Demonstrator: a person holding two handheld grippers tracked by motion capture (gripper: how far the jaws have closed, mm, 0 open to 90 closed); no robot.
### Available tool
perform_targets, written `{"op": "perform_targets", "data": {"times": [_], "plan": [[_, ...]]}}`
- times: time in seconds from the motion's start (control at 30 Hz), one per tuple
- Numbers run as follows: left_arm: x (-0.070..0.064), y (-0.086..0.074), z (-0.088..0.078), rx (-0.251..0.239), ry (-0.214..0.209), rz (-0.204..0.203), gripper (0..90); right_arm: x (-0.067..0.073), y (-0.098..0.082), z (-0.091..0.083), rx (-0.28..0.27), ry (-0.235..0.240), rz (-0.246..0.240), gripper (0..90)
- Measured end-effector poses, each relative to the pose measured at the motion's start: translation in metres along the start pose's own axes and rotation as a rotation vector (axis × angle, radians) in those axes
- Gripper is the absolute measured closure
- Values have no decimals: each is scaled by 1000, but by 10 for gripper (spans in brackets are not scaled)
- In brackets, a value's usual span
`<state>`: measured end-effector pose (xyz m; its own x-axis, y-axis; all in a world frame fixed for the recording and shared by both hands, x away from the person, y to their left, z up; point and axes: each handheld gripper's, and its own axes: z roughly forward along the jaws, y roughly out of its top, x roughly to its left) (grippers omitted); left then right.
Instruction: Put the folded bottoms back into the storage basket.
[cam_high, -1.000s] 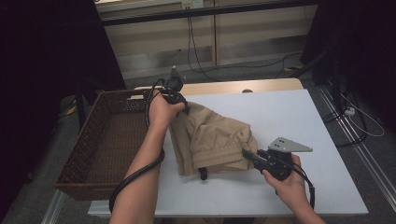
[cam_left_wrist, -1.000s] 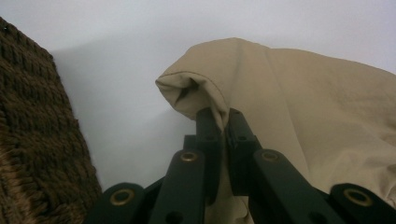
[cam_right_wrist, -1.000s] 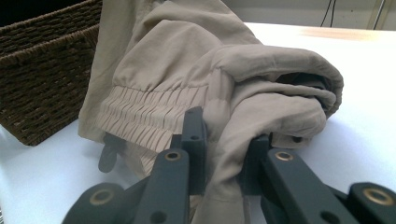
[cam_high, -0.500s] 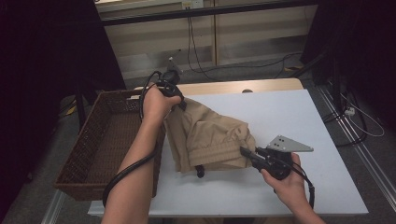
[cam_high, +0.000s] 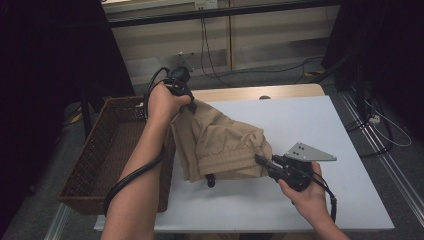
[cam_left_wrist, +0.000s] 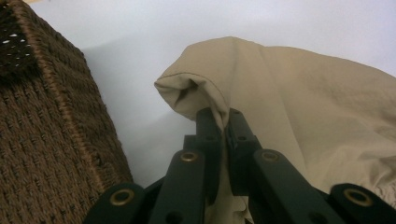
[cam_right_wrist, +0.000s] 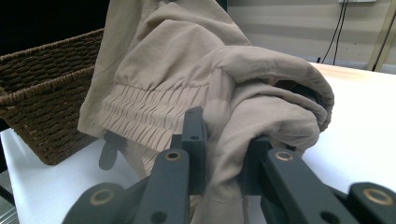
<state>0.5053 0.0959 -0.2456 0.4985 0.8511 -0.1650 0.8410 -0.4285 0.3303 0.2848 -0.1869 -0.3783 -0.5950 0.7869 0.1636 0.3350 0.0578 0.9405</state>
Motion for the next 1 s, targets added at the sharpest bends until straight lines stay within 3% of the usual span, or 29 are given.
{"op": "perform_targets", "data": {"times": [1.0], "plan": [[11, 0, -40, 32, 8, -26, 865, 18, 25, 6, -36, 29, -52, 775]]}}
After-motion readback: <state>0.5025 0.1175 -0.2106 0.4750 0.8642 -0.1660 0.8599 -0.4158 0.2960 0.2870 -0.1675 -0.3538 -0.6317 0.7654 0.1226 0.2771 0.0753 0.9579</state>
